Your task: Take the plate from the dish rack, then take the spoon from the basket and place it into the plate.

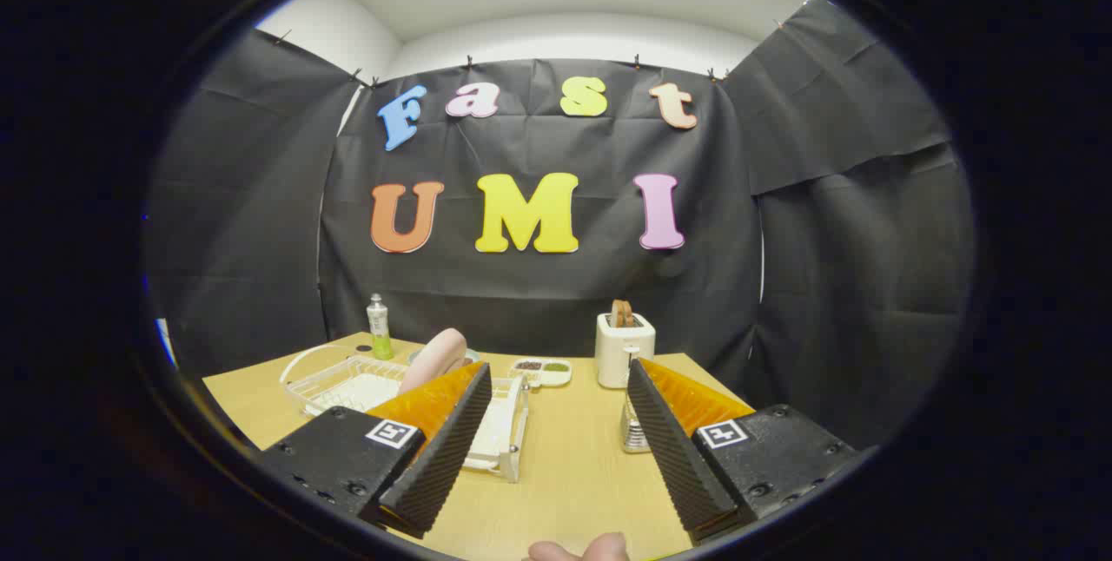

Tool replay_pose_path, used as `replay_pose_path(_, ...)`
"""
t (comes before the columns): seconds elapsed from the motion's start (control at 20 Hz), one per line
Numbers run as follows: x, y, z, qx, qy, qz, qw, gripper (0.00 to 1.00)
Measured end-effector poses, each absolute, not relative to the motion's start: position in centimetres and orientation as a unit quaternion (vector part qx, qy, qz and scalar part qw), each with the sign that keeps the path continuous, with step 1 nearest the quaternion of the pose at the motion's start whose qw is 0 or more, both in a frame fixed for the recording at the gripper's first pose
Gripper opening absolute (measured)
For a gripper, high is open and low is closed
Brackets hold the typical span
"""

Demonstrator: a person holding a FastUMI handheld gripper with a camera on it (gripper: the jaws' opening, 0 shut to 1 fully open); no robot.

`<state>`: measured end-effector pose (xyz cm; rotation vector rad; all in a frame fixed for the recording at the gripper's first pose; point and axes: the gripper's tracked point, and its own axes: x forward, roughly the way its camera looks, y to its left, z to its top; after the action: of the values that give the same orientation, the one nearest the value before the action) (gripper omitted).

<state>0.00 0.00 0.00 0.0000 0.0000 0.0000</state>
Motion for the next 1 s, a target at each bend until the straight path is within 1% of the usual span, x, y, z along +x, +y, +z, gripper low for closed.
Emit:
replay_pose_path(0.5, -0.7, 1.0, 0.6, 0.006, -0.008, 0.001, 1.0, 1.0)
replay_pose_path(1.0, 0.1, 1.9, 1.4, 0.005, -0.009, 0.007, 1.0, 1.0)
